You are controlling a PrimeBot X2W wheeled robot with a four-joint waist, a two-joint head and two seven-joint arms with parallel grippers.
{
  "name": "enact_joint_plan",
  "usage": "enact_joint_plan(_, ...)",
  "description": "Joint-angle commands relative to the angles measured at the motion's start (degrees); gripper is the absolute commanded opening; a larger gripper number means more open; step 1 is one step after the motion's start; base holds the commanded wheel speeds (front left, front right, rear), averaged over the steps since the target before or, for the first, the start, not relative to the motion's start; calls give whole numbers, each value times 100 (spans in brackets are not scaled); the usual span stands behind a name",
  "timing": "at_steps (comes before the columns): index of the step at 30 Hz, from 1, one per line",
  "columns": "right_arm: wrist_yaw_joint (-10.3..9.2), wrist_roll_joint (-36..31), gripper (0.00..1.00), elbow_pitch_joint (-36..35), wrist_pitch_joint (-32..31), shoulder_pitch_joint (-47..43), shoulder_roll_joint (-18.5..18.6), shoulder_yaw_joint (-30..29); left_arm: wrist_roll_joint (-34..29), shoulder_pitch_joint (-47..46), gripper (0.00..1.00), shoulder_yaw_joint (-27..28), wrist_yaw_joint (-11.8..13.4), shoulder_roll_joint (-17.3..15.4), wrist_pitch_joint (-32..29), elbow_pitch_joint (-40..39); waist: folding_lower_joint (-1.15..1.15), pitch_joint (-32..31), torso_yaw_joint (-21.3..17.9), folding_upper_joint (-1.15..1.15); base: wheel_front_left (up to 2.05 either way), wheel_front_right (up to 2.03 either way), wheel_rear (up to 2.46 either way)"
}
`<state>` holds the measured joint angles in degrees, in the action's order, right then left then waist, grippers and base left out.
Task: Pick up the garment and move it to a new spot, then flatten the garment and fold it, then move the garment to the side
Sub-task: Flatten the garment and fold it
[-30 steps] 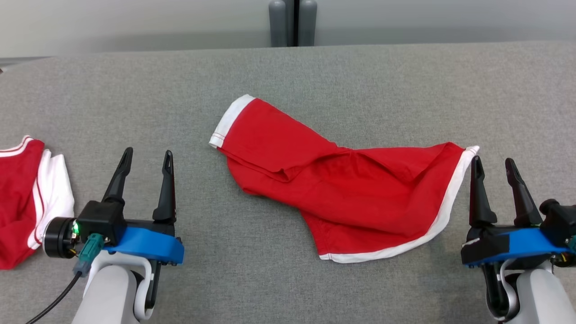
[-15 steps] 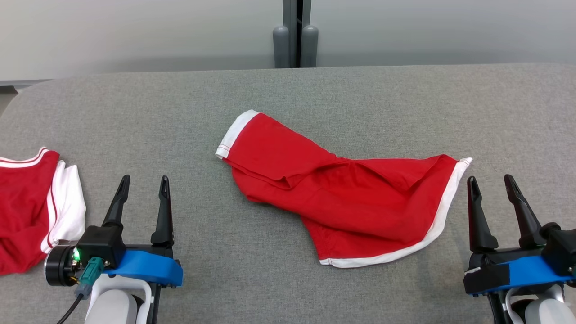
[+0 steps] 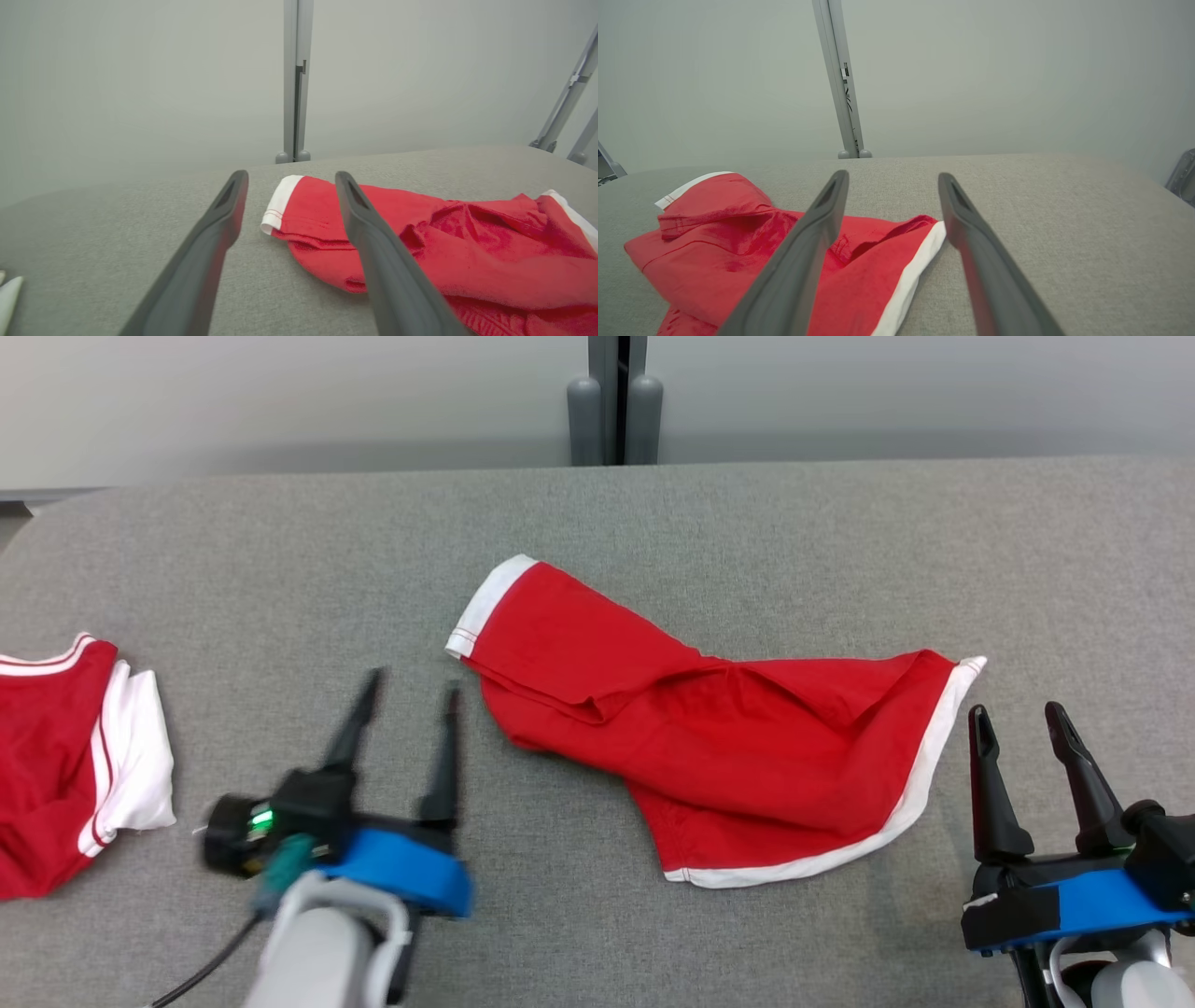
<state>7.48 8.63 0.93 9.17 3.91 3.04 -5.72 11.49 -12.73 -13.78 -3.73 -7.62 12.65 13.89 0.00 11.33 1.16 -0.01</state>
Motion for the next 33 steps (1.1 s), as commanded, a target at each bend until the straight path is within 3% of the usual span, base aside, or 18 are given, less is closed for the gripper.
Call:
enact_joint_plan(1,3,-20,100,-2,4,19,-4,-3,-22,-146,100,-200,-88,89,-128,-34,0,65,14,1,0,0,0)
enact_joint_plan(7,3,-49,100,14,5,216,-4,95,253,-471,100,-1367,-339,362,-1045,118,0,367,-92,1,0,0,0)
enact_joint_plan(12,3,-33,100,36,45,334,-7,117,689,-503,100,-2204,-381,408,-1850,410,0,585,-228,1,0,0,0)
enact_joint_plan(22,3,6,100,108,112,411,-12,92,769,-738,100,-2600,-285,235,-2395,982,0,741,-319,1,0,0,0)
enact_joint_plan(23,3,12,100,112,118,415,-13,96,738,-757,48,-2621,-272,209,-2423,1037,0,739,-319,1,0,0,0)
enact_joint_plan(25,3,15,100,116,125,434,-13,97,644,-792,0,-2695,-253,126,-2522,1153,0,734,-315,1,0,0,0)
enact_joint_plan(33,3,44,100,157,145,426,-13,48,710,-780,0,-2475,-90,-47,-2257,784,0,695,-187,1,0,0,0)
